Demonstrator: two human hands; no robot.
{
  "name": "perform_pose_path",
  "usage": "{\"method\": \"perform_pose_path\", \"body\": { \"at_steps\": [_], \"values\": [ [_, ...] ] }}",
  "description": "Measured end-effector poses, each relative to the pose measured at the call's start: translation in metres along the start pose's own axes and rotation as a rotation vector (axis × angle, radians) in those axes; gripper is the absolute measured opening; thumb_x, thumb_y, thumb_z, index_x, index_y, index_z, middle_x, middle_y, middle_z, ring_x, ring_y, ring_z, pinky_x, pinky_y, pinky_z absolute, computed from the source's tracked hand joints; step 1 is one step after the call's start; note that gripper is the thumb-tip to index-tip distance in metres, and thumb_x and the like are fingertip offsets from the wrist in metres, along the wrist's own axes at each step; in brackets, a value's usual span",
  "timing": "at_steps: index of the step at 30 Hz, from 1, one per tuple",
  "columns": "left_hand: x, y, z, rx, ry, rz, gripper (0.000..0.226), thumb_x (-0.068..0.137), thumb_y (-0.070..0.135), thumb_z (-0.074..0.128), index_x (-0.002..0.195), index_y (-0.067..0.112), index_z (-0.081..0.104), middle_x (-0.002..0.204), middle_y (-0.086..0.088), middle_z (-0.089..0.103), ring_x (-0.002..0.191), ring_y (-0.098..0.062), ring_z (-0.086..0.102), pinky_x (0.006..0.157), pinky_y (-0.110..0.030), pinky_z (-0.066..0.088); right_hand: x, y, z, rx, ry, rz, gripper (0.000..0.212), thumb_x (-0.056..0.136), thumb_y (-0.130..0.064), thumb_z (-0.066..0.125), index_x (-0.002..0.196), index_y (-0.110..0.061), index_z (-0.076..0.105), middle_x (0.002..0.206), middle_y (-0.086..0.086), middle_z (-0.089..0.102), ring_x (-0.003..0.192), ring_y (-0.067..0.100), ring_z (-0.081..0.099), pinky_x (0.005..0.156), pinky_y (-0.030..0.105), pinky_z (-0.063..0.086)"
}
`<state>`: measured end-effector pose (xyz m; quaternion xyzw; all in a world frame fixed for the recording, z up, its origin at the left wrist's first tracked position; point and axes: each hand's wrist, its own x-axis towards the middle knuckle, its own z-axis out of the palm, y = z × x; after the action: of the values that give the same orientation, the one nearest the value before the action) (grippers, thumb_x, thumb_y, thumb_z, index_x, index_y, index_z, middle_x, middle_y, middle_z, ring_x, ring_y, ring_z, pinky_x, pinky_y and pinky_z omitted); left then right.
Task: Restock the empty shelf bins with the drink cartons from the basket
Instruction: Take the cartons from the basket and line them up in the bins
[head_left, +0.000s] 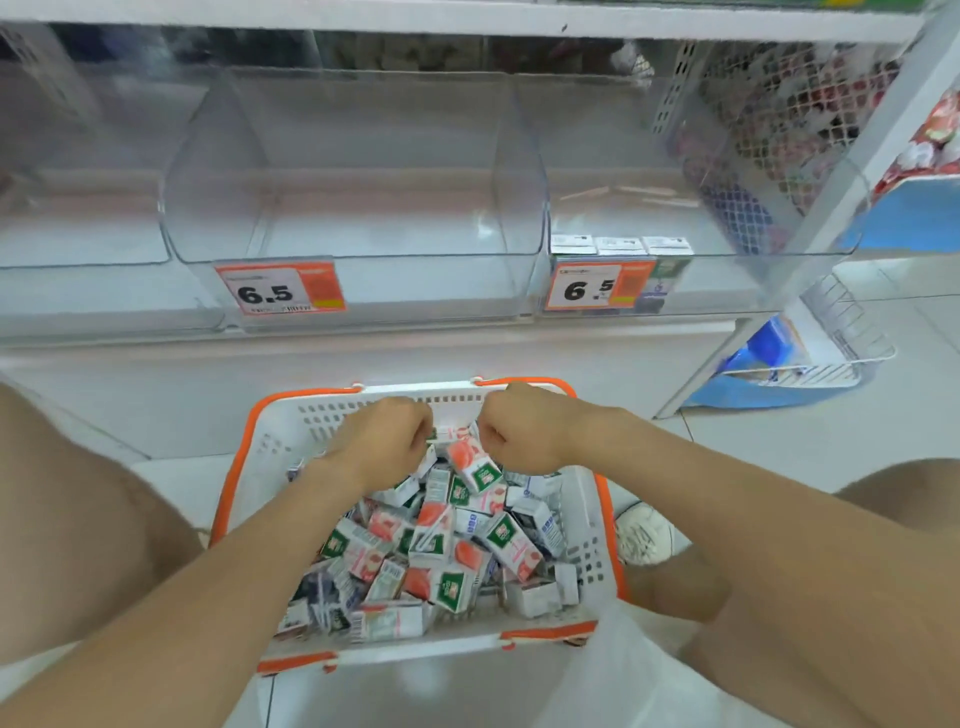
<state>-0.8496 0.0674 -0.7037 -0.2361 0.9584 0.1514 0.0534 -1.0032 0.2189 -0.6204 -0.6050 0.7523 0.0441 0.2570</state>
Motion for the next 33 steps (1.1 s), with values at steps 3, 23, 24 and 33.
{"method": "perform_pose_path", "body": {
  "at_steps": [3,23,24,33],
  "values": [
    [-0.001,-0.017,0.025,0.013,-0.030,-0.093,0.024,0.099,0.015,0.055,0.116,0.023,0.069,0.113,0.000,0.068,0.101,-0.022,0.063,0.079,-0.039,0.058,0.025,0.008,0.030,-0.012,-0.072,0.097,0.031,0.091,0.001,0.048,0.062,-0.010,0.045,0.059,0.007,0.048,0.053,0.022,0.045,0.051,0.031,0.037],
    [0.023,-0.040,0.083,-0.256,0.028,-0.215,0.054,0.089,0.010,0.080,0.132,0.023,0.049,0.130,-0.004,0.056,0.117,-0.030,0.052,0.099,-0.045,0.050,0.108,0.018,0.127,0.087,-0.063,0.358,0.051,0.080,-0.013,0.076,0.116,-0.011,0.039,0.090,0.003,0.055,0.076,0.024,0.057,0.058,0.035,0.045],
    [0.020,-0.042,0.079,-0.313,0.055,-0.224,0.049,0.090,0.013,0.079,0.127,0.022,0.049,0.126,-0.003,0.059,0.113,-0.028,0.056,0.096,-0.044,0.051,0.107,0.020,0.120,0.099,-0.079,0.365,0.040,0.079,-0.016,0.076,0.103,-0.010,0.045,0.086,0.001,0.052,0.074,0.020,0.054,0.057,0.032,0.043],
    [-0.013,-0.027,-0.009,-0.876,0.181,-0.253,0.023,0.097,0.041,0.073,0.110,0.026,0.061,0.083,0.000,0.071,0.055,-0.011,0.055,0.059,-0.032,0.047,0.069,0.002,0.032,0.238,0.036,0.110,0.064,0.083,-0.049,0.082,0.129,-0.006,0.069,0.132,0.016,0.067,0.125,0.030,0.060,0.100,0.040,0.052]
  ]
}}
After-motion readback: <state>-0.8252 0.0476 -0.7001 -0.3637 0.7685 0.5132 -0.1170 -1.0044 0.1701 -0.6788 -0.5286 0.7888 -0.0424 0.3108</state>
